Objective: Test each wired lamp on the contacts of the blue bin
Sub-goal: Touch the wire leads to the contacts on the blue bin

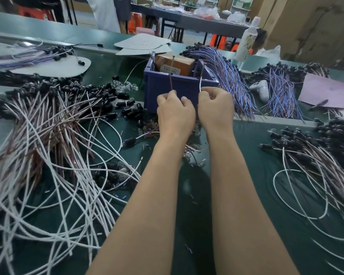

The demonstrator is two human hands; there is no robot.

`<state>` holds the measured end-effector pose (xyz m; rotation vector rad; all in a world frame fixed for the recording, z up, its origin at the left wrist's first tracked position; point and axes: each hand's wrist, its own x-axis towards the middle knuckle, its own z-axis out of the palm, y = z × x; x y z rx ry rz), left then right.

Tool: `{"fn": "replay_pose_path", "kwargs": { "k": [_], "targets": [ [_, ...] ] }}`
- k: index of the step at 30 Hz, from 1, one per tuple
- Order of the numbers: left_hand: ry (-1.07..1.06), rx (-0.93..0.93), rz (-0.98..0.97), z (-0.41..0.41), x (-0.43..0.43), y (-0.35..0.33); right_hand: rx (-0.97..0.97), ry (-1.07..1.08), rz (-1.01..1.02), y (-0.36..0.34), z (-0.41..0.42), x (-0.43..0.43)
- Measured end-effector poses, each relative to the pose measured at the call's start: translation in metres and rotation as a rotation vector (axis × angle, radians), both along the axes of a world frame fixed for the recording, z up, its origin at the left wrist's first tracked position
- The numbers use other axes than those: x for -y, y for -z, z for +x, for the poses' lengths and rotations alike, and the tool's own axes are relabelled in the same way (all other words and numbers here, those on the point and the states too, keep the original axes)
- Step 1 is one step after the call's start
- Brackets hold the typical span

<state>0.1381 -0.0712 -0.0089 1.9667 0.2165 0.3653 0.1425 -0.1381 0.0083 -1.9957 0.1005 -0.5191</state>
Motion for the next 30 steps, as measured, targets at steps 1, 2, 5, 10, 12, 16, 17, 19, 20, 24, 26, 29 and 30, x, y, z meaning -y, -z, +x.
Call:
{"fn": "replay_pose_path", "kwargs": {
  "k": [1,2,5,10,12,16,17,19,20,24,26,29,30],
  "targets": [
    [-0.004,0.002,-0.001,0.000,0.000,0.000,0.001,0.003,0.007,-0.001,0.000,0.000],
    [-0.007,0.001,0.000,0.000,-0.001,0.000,0.003,0.012,0.009,-0.001,0.000,0.001],
    [-0.004,-0.010,0.003,0.001,-0.002,0.001,0.013,0.047,-0.006,-0.001,0.001,0.002],
    [0.013,-0.021,0.011,0.002,-0.002,0.001,0.013,0.028,-0.020,0.000,0.001,0.001],
    [0.022,-0.026,0.017,0.002,-0.003,0.001,0.004,0.015,-0.026,-0.001,0.000,0.001],
    [0.004,-0.053,0.050,0.005,-0.003,0.002,-0.006,-0.001,-0.020,0.000,-0.001,-0.001],
    [-0.012,-0.073,0.081,0.005,-0.003,0.002,-0.007,-0.002,-0.019,0.000,-0.001,-0.001],
    [-0.031,-0.096,0.107,0.004,-0.002,0.003,-0.009,-0.004,-0.022,0.000,-0.001,-0.001],
    [-0.021,-0.084,0.082,0.004,-0.001,0.004,-0.009,-0.004,-0.024,0.000,-0.001,-0.001],
    [-0.032,0.064,-0.001,0.002,0.000,0.008,-0.008,-0.010,-0.001,0.000,-0.001,-0.002],
    [-0.101,0.124,0.009,0.002,-0.003,0.011,-0.014,-0.011,0.006,0.000,0.000,-0.002],
    [-0.172,0.176,0.025,0.002,-0.007,0.013,-0.024,-0.010,0.000,0.001,0.000,-0.002],
    [-0.187,0.195,0.036,0.001,-0.007,0.013,-0.025,-0.011,-0.002,0.001,0.000,-0.002]
  ]
}}
